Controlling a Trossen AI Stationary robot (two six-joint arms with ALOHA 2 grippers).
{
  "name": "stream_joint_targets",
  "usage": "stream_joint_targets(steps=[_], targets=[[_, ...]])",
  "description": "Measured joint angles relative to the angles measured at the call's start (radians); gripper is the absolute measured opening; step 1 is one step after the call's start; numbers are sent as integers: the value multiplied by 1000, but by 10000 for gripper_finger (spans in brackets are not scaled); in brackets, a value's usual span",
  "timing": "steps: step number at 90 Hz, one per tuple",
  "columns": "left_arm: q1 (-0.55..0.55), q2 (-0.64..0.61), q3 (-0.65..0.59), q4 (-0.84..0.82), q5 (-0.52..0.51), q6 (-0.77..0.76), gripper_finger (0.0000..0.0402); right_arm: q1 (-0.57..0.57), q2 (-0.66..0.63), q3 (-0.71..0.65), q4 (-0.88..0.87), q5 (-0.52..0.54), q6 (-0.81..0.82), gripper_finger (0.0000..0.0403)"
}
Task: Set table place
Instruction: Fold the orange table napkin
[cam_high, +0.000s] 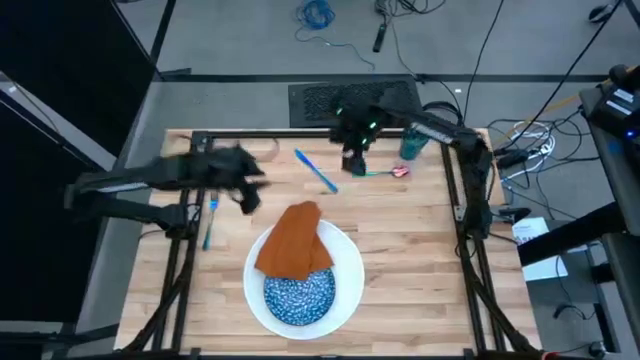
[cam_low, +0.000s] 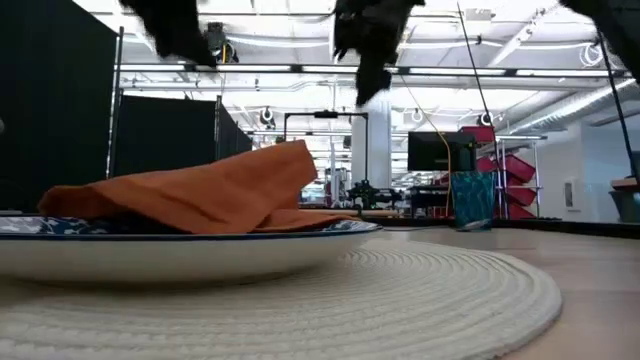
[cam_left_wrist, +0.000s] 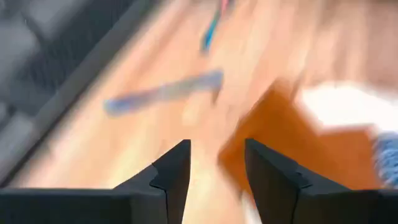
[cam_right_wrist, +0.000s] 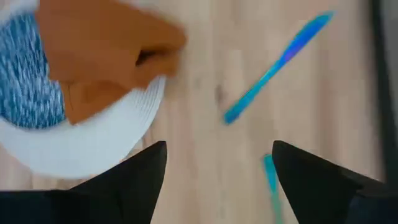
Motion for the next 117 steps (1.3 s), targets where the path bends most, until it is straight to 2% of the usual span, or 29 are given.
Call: stream_joint_targets(steps=[16,32,46,62,78,95,117], targets=[[3,18,-153,103,137,-159,134,-58,-131,0,40,0,-1,277],[2,35,-239,144,213,-350,134,-75,-218,0,24,0,-30,277],[2,86,-284,176,293,-522,134,-75,-262,0,-1,0,-56,276],[1,185,-302,327,463,-615,134,-75,-280,0,-27,0,-77,276],[-5,289,-302,347,474,-637,134,-72,-283,0,-86,-1,-89,276],[-17,334,-302,365,473,-612,134,-65,-285,0,-111,-4,-98,276],[-69,371,-301,522,514,-636,134,-66,-288,0,-108,-24,-110,276]])
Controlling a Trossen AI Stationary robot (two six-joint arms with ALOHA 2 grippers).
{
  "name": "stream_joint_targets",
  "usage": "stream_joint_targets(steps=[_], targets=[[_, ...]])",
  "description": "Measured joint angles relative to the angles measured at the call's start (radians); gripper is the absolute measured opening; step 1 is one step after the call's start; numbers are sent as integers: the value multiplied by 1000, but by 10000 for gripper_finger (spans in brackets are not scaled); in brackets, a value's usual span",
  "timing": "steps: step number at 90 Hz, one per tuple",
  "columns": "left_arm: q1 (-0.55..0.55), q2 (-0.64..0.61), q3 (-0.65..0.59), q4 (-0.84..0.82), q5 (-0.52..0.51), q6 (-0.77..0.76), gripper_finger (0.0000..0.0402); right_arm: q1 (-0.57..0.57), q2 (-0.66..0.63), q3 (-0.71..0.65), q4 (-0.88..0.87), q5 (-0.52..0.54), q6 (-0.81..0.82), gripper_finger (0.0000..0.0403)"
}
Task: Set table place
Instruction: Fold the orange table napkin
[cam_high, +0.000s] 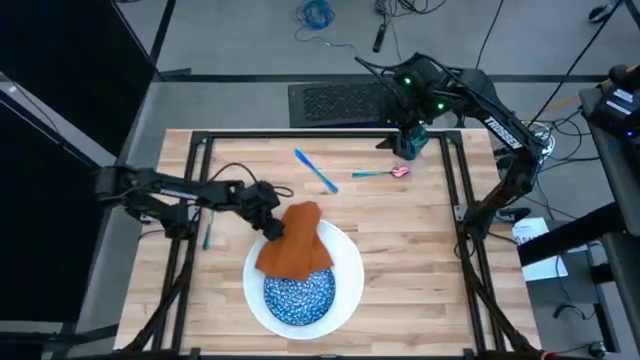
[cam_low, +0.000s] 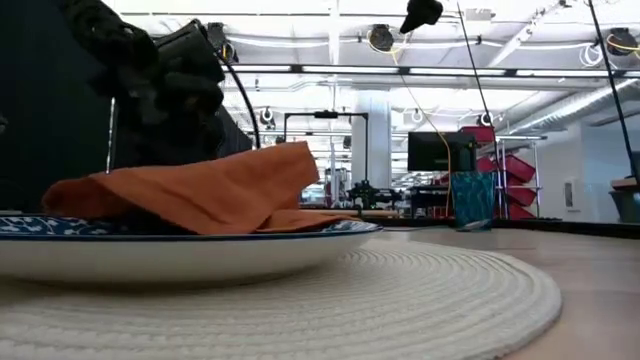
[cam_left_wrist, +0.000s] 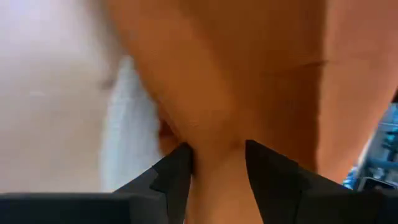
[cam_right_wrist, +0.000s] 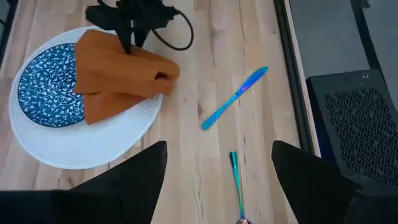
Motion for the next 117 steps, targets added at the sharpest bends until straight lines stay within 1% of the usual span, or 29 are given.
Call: stream_joint_targets(steps=[16,21,26,33,36,48,56,64,74,83,99,110,117], targets=[[-28,68,0,37,-18,4,134,0,0,0,0,-1,0,276],[-31,86,0,64,-20,22,127,0,0,0,0,-1,0,276],[-37,93,0,93,-30,43,104,0,0,0,0,-1,0,276],[-41,88,12,98,-52,59,38,0,0,0,2,-1,0,276],[-41,75,19,98,-63,69,20,0,0,0,4,-1,0,276],[-40,-5,68,63,-113,96,2,-2,0,0,7,0,-3,276],[-41,-70,105,-41,-181,115,0,-2,0,0,6,0,-3,276],[-41,-152,130,-188,-264,130,0,-2,0,0,3,2,-3,276],[-54,-258,131,-370,-358,91,0,-2,0,0,-4,1,-3,276],[-98,-359,131,-553,-439,10,0,-2,-9,0,-8,2,-3,276],[-221,-538,130,-767,-559,-196,0,-2,-39,-1,-9,2,-3,276],[-306,-634,130,-901,-620,-342,0,-2,-54,-1,-9,2,-3,276],[-349,-675,130,-968,-626,-406,0,-2,-60,-1,-10,2,-3,276]])
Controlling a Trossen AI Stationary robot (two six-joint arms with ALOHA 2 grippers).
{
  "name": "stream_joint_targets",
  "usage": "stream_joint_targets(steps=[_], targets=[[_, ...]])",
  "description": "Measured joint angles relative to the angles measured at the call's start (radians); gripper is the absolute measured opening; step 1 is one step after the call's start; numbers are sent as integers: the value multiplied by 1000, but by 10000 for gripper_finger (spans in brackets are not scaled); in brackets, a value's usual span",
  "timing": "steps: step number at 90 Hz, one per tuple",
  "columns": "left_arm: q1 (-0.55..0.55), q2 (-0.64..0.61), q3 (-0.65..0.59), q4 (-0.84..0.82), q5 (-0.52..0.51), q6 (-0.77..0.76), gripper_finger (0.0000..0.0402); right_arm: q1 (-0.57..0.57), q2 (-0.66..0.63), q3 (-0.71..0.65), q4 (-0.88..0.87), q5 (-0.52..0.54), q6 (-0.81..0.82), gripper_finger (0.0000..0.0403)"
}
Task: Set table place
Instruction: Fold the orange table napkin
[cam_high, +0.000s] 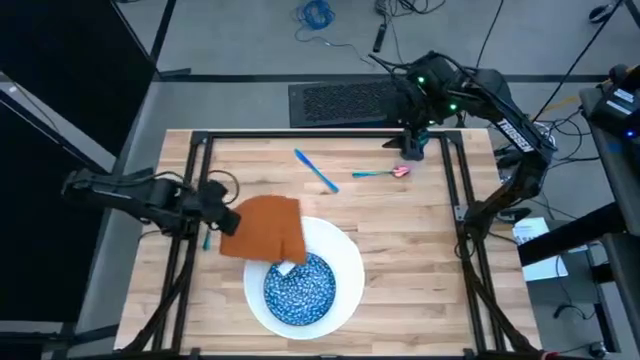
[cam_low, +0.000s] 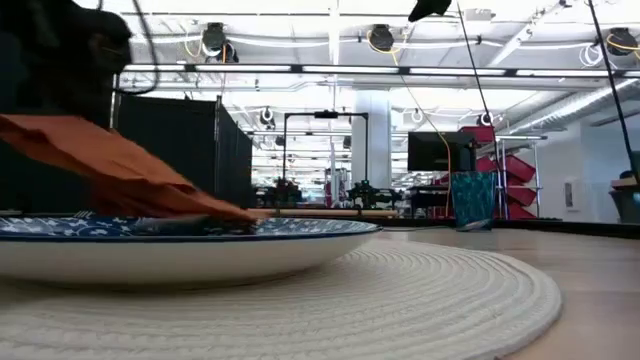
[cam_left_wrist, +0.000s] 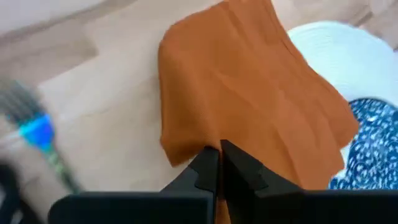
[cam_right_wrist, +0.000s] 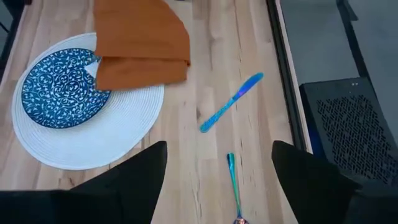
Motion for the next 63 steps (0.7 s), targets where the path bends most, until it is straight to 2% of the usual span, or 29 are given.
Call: stream_joint_targets(steps=[13,28,43,54,63], targets=[[-25,-32,0,-15,-11,-24,0,0,1,0,1,0,0,276],[-7,-32,0,-44,-72,-19,0,0,1,0,25,-3,0,276],[52,-28,0,-49,-229,-33,0,0,0,-47,91,-19,23,276],[127,-7,0,-66,-388,-22,0,0,2,-132,127,-55,18,276],[208,2,0,-79,-393,68,0,1,2,-194,133,-53,16,276]])
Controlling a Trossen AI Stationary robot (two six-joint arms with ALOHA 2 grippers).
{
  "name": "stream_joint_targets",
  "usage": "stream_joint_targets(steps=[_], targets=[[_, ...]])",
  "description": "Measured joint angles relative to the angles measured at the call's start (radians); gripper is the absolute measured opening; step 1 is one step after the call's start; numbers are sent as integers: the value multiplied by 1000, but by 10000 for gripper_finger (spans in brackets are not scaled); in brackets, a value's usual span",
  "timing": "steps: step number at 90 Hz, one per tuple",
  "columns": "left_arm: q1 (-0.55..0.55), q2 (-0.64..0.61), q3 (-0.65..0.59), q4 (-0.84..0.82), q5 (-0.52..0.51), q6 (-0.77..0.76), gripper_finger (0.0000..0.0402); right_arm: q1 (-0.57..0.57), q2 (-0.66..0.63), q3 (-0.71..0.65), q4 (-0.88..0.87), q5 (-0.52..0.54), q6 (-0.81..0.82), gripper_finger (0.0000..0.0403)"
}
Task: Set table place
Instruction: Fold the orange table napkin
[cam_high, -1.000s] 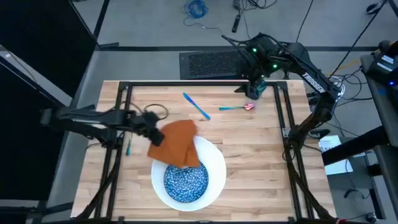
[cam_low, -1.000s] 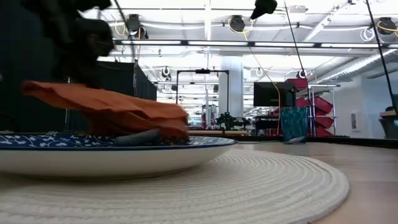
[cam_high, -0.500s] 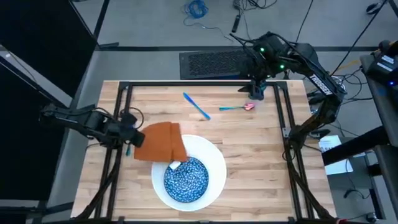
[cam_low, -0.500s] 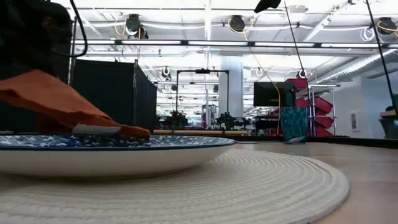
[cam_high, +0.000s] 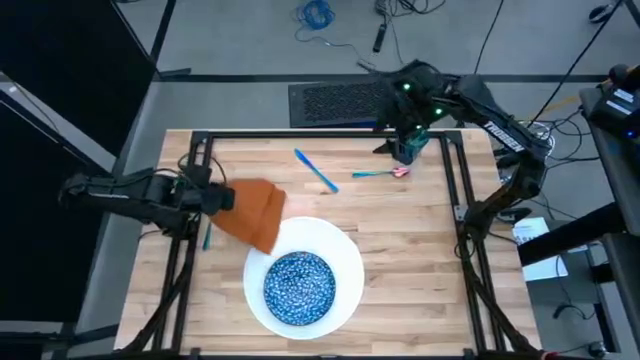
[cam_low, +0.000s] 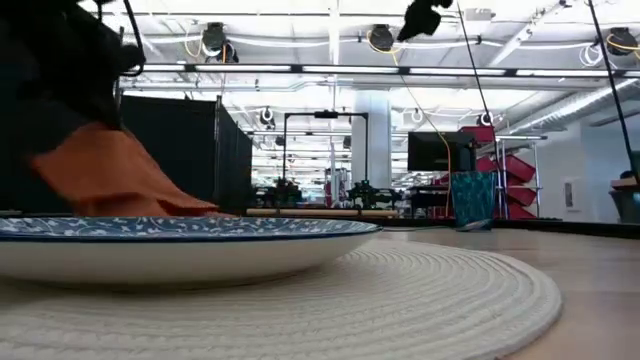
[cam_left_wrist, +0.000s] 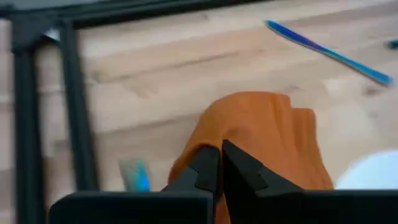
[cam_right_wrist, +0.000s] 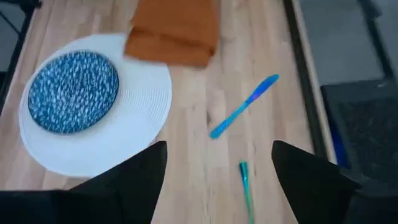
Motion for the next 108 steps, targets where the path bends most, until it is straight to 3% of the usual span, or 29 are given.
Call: stream_joint_targets(steps=[17,38,50,61,84,108], targets=[[106,11,0,-42,202,122,0,0,0,-83,21,1,-2,276],[123,107,0,117,432,228,0,0,0,-131,133,-6,-15,276],[115,235,-12,98,548,263,0,0,0,-187,214,-138,7,276],[91,325,-41,92,560,296,0,3,0,-279,287,-237,10,276],[71,442,-26,576,600,363,0,-6,0,-482,454,-239,22,276],[109,625,-21,756,601,399,0,-7,0,-514,471,-239,30,276]])
